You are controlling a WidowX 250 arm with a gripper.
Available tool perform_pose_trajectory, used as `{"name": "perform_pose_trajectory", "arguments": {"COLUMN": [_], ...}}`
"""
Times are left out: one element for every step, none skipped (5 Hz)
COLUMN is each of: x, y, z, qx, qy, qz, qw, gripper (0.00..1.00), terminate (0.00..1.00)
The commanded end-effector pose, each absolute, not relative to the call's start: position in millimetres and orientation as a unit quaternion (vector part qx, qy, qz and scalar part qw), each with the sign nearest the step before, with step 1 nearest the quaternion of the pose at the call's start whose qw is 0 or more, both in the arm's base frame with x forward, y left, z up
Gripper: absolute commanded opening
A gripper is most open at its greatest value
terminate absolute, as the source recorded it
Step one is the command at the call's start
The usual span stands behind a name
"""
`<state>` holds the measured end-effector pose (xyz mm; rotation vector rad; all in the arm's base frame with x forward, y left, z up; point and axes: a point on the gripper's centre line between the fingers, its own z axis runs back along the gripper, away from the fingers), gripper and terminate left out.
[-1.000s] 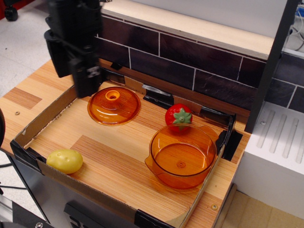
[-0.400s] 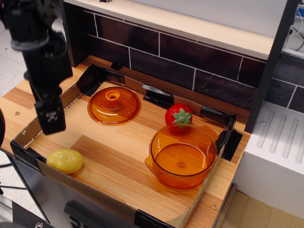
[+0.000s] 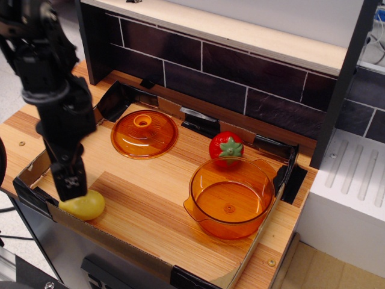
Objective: Put potato in pot
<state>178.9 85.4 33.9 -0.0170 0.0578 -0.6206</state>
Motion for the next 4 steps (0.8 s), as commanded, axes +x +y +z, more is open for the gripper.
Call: {"name": "perform_pose_trajectory", "arguments": {"x": [184.6,182.8,185.2,188.4], "y": [83.8,81.1,83.1,84.3], "z": [15.2,8.1,2.7,1.9], "qx": [0.011,0.013,0.019,0.012], "qy": [0.018,0.015,0.014,0.017], "qz": [-0.304,-0.304,-0.301,-0.299], "qw": [0.952,0.953,0.953,0.954], "gripper": [1.0,1.0,1.0,0.0], "terminate": [0.0,0.0,0.0,0.0]}}
